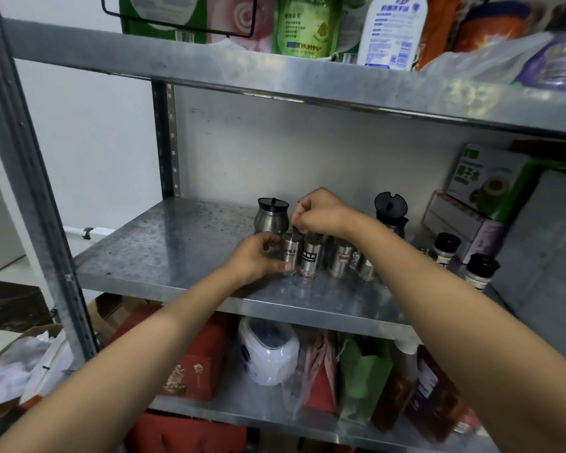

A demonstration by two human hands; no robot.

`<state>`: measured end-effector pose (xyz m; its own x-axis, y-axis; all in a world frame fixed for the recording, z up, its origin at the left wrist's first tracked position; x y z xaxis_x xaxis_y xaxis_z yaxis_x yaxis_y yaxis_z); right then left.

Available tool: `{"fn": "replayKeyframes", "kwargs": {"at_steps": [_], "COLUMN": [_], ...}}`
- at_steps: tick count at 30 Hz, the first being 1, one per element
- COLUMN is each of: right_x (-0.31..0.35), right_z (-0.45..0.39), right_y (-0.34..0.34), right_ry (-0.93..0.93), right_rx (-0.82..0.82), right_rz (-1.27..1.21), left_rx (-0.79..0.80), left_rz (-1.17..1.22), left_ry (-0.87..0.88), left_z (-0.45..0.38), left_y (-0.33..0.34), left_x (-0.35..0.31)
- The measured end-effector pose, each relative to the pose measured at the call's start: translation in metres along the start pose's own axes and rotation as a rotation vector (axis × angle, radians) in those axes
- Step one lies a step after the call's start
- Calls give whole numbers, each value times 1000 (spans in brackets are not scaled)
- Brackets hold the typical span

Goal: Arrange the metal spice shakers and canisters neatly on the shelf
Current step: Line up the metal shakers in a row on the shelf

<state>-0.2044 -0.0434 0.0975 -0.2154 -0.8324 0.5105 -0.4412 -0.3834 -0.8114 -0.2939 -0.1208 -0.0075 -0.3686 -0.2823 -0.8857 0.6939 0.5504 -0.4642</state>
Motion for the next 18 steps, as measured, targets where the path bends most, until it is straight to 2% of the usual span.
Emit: {"fn": "replayKeyframes", "kwargs": {"at_steps": [3, 7, 12, 18], "right_x": [-14, -43, -80, -124], "right_z": [1, 8, 9, 15], "right_y": [-17, -52, -85, -88], "right_ry": [25, 93, 234, 376], "right_rx": [-62, -99, -8, 169], "right_rz": [31, 168, 328, 533], "left_rx": [102, 113, 52, -17], "left_rz": [12, -221, -260, -463], "left_ry": [35, 105, 219, 363], "left_z": [5, 5, -4, -22], "left_y": [-8, -24, -28, 13], "left_x": [-13, -36, -83, -129]}}
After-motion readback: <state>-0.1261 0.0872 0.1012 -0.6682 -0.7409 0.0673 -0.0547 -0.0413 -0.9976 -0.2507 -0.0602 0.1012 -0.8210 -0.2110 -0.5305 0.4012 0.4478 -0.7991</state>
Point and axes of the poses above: each hand's wrist, its own z-axis away from the middle knuckle, its own y-axis out of the palm, x = y × z, the point moved 10 cm from there along -z, towards the middle knuckle, and after that the axes turned 13 degrees about -y, right-handed, at the moved point
